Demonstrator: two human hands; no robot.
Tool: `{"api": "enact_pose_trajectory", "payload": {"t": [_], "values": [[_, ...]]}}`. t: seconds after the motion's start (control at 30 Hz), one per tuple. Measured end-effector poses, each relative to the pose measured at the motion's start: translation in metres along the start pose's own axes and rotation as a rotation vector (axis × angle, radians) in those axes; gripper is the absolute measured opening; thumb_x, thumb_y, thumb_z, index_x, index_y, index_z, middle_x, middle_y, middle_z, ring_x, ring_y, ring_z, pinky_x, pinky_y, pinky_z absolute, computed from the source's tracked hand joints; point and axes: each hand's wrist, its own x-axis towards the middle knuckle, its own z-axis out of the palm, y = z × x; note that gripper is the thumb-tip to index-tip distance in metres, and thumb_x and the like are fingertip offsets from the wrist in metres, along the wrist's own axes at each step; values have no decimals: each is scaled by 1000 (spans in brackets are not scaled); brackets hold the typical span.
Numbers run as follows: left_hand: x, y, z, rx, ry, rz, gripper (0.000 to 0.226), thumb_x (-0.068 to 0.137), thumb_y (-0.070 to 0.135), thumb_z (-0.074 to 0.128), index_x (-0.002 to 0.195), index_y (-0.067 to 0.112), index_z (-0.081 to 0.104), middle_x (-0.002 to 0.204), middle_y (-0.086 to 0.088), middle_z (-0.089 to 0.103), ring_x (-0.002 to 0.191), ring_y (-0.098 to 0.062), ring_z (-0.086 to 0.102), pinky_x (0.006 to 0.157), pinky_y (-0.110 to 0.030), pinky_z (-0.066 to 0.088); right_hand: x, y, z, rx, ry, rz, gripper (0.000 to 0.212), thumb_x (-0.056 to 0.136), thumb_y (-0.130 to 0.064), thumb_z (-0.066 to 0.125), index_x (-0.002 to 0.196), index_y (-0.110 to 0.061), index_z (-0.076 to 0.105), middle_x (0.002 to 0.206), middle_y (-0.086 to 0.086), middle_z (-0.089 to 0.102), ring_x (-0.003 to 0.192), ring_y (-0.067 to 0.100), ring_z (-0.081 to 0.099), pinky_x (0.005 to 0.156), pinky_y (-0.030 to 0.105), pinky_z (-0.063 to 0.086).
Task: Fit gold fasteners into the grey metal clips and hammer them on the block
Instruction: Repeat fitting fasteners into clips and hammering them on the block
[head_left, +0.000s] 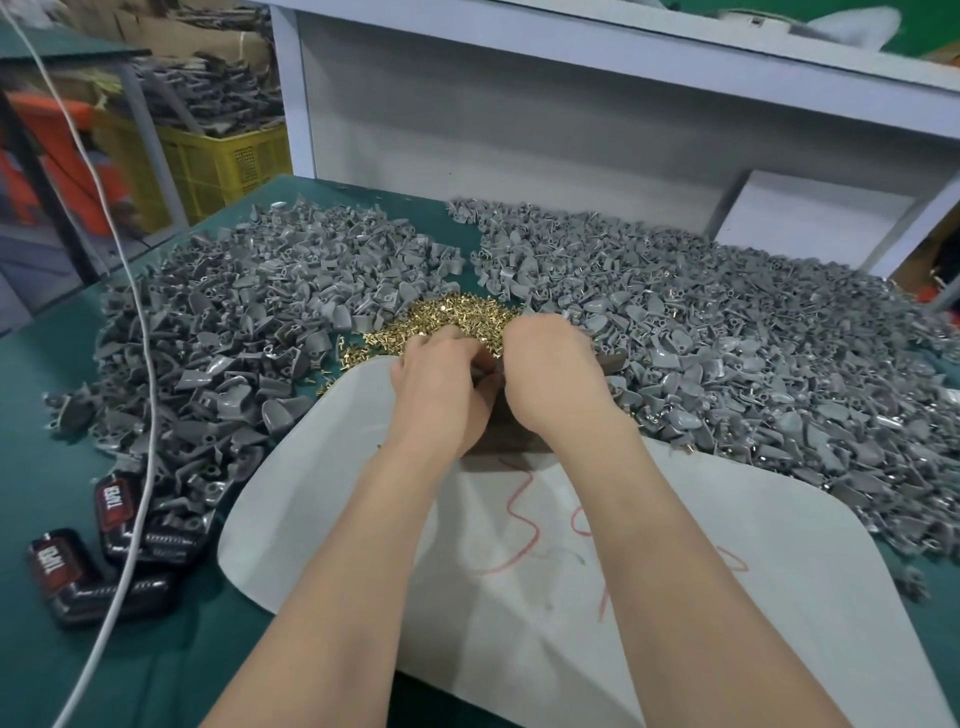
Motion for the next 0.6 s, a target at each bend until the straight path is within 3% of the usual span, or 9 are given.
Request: {"api": "enact_pose_trajectory", "payload": {"t": [0.17,0.27,0.33,0.4,0.5,0.6], "values": [[0,-2,1,7,1,13,13,90,21,56,93,21,69,98,5,51,107,-27,43,75,-30,23,4,8,7,72,-29,8,15,91,-6,51,99,-7,62,94,7,55,93,27,58,70,30,39],[0,-5,2,-27,17,-2,10,90,28,60,93,24,69,104,5,56,109,-25,42,79,-31,23,1,23,16,354,-52,105,15,92,-17,57,97,-15,71,97,6,68,93,24,61,82,29,48],[0,-5,3,-31,28,-12,7,89,28,61,89,25,67,100,8,53,110,-24,42,81,-32,23,-5,30,21,551,-17,133,15,90,-15,60,99,-15,73,98,3,70,92,19,62,89,31,48],[0,-5,4,-36,32,-13,6,89,29,62,85,26,66,95,12,48,109,-23,42,80,-31,22,-8,36,22,684,50,178,17,88,-13,63,103,-14,72,97,0,70,88,13,61,88,25,46],[1,-5,5,-36,37,-11,6,89,28,62,86,26,67,93,12,46,109,-23,42,80,-30,22,-7,38,22,649,88,187,11,87,-15,64,94,-17,72,85,-7,66,80,7,57,81,19,43],[1,-7,6,-28,39,-5,7,89,28,62,88,26,68,94,12,45,109,-24,42,80,-30,21,-6,30,23,550,74,142,8,87,-20,65,89,-16,72,88,-1,68,82,14,60,83,28,47]]}}
